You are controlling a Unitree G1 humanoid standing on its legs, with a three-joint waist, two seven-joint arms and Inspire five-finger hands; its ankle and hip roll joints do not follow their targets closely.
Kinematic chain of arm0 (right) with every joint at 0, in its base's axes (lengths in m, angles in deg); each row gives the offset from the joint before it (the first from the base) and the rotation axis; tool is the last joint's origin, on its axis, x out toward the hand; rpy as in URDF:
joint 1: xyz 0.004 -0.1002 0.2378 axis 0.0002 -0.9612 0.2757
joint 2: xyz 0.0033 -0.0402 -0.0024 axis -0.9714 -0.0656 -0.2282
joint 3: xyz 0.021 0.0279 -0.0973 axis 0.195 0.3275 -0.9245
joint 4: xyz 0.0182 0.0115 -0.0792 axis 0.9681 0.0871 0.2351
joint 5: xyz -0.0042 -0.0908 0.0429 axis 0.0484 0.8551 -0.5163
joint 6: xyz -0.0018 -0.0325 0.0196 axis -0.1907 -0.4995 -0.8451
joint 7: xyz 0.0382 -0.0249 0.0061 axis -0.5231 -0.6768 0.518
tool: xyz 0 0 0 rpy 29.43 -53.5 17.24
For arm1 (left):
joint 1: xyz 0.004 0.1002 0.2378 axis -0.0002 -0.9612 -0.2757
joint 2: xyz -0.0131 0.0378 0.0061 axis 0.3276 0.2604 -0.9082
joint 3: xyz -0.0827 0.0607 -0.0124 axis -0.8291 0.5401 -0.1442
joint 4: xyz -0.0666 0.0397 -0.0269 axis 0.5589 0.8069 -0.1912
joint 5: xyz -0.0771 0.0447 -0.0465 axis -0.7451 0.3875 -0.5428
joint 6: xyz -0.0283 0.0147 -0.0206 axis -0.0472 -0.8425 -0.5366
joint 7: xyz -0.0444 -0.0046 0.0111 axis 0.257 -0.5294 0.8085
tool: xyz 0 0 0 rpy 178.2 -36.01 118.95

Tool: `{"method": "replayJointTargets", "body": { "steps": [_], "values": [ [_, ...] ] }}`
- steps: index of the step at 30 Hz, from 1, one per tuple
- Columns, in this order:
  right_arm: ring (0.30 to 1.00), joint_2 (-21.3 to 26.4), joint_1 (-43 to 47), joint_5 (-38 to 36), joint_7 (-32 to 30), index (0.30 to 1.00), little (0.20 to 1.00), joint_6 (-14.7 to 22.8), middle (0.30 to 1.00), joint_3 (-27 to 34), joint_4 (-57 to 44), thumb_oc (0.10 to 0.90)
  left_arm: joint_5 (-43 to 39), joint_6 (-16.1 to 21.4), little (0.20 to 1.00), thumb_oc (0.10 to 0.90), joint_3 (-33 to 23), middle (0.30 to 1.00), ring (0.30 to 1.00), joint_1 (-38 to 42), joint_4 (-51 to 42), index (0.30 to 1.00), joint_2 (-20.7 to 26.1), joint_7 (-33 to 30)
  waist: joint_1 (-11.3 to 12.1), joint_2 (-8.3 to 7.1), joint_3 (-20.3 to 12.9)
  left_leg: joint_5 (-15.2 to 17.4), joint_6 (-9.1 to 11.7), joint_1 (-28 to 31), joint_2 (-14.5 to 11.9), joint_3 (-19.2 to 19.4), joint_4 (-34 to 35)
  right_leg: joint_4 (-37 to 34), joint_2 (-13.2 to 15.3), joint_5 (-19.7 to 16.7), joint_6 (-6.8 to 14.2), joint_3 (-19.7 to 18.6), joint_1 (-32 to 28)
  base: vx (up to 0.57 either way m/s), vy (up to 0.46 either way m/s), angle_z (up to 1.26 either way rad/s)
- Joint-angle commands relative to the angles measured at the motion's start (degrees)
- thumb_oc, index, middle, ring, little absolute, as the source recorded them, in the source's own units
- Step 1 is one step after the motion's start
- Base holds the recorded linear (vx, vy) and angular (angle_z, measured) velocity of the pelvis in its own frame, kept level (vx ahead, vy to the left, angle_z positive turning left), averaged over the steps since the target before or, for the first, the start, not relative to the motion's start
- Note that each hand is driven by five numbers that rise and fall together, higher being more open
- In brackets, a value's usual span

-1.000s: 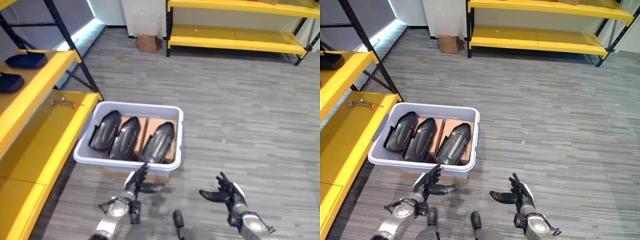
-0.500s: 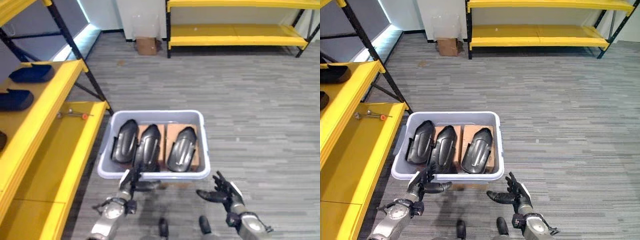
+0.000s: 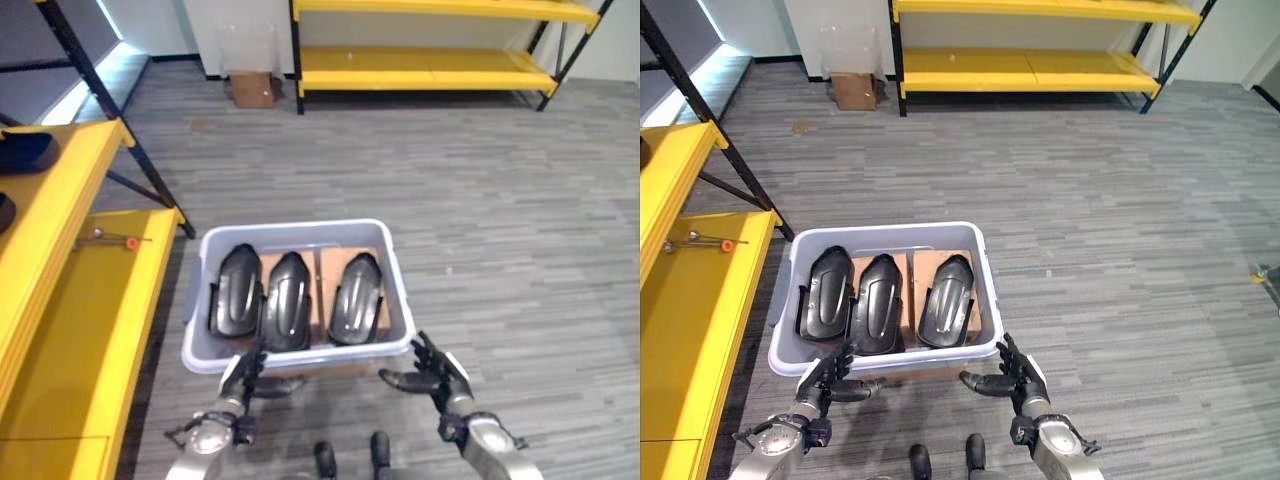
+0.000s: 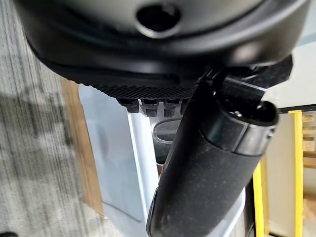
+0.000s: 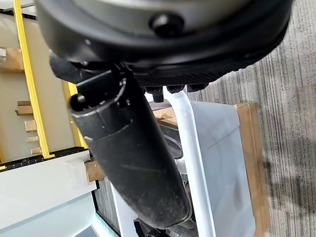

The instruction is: Move parts from the plastic box to the shelf.

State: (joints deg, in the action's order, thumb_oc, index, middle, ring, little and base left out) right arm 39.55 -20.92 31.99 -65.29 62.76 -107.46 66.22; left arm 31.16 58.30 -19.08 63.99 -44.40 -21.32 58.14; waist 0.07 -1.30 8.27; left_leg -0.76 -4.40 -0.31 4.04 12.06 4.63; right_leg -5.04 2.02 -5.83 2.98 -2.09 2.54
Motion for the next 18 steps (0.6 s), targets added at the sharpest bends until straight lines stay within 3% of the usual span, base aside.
{"method": "replayJointTargets", "body": {
  "steps": [1,10,18],
  "values": [
    [1.0,2.07,2.75,-2.2,0.09,1.0,1.0,4.55,1.0,2.6,-3.2,0.9,0.84,4.09,1.0,0.9,-0.76,1.0,1.0,3.89,-3.35,1.0,-0.36,1.05,-0.37,-0.02,-2.99,-1.17,3.69,0.39,-2.47,-1.89,-0.23,4.74,-2.1,1.98,1.22,-1.99,-0.53,0.03,-0.04,0.18],
    [1.0,2.28,1.45,-1.71,0.01,1.0,1.0,4.37,1.0,3.47,-3.27,0.9,0.96,3.57,1.0,0.9,-0.43,1.0,1.0,3.35,-4.06,1.0,-0.56,1.23,-0.56,-0.3,-3.77,-1.46,4.26,0.15,-2.75,-3.77,0.37,0.53,-2.53,0.86,0.99,-1.9,-2.1,0.03,-0.066,0.07],
    [1.0,2.91,1.93,-1.45,0.34,1.0,1.0,4.88,1.0,3.65,-3.76,0.9,1.05,3.66,1.0,0.9,0.18,1.0,1.0,4.34,-3.63,1.0,-0.91,1.18,-1.35,-0.08,-2.53,-2.02,5.09,-0.84,-3.53,-5.17,-1.11,4.36,-3.27,2.89,-0.62,-2.04,-0.33,0.01,-0.084,0.19]
  ]
}}
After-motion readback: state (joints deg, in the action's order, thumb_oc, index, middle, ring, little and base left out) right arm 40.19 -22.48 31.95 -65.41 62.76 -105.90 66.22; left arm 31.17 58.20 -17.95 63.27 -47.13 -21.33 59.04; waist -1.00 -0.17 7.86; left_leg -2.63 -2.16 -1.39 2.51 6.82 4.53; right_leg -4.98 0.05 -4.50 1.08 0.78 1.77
